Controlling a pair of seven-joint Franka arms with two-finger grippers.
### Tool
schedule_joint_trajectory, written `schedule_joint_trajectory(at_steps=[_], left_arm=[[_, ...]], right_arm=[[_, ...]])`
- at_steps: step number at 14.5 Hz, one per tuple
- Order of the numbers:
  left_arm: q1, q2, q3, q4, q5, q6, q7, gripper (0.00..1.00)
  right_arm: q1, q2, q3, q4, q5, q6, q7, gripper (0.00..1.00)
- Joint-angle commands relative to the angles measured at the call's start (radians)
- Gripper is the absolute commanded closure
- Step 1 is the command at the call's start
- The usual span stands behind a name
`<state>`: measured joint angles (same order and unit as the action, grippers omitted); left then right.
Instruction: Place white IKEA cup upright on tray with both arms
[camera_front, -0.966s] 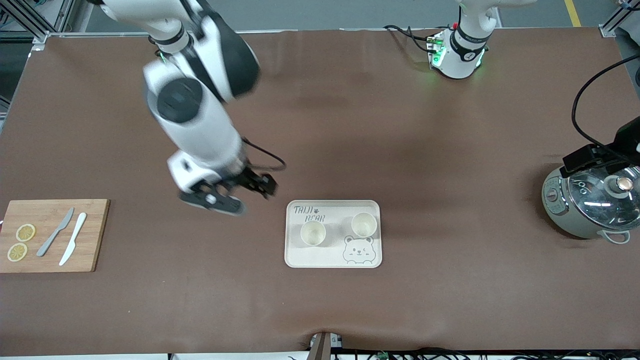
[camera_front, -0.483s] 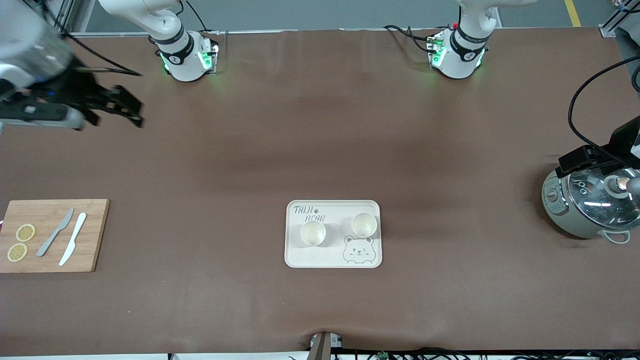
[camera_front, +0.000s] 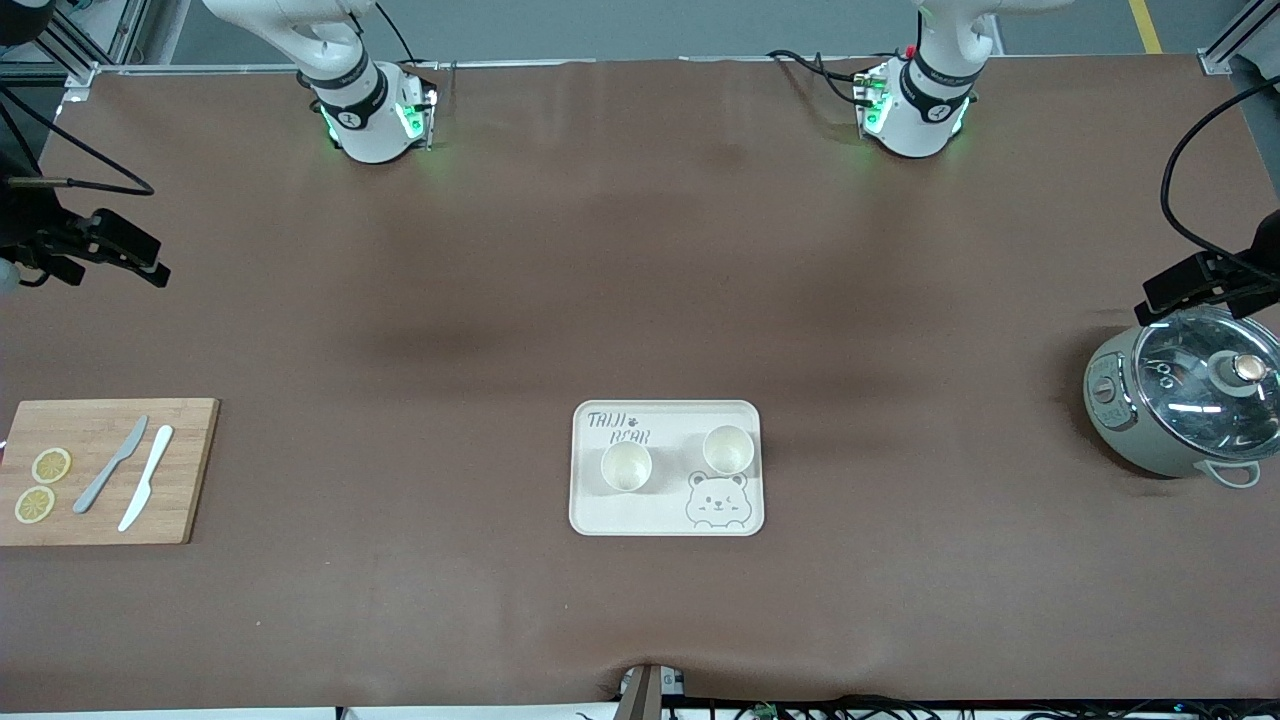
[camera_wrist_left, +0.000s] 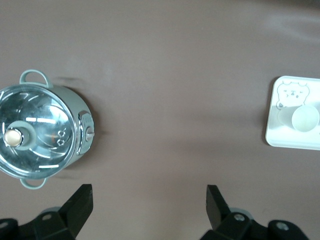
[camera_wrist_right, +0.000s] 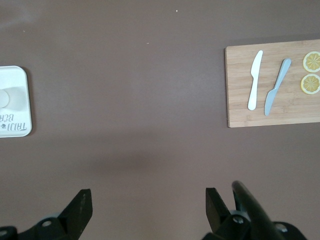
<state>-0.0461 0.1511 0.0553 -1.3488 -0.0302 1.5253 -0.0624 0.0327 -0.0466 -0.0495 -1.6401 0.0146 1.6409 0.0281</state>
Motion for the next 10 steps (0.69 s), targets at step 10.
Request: schedule_joint_trajectory(at_steps=[10], left_arm=[[-0.009,-0.084,-0.003,-0.038,-0.004,-0.040,0.030,0.00]], right_arm=[[-0.011,0.008,0.017,0.019,-0.027,0.002,-0.005,0.00]])
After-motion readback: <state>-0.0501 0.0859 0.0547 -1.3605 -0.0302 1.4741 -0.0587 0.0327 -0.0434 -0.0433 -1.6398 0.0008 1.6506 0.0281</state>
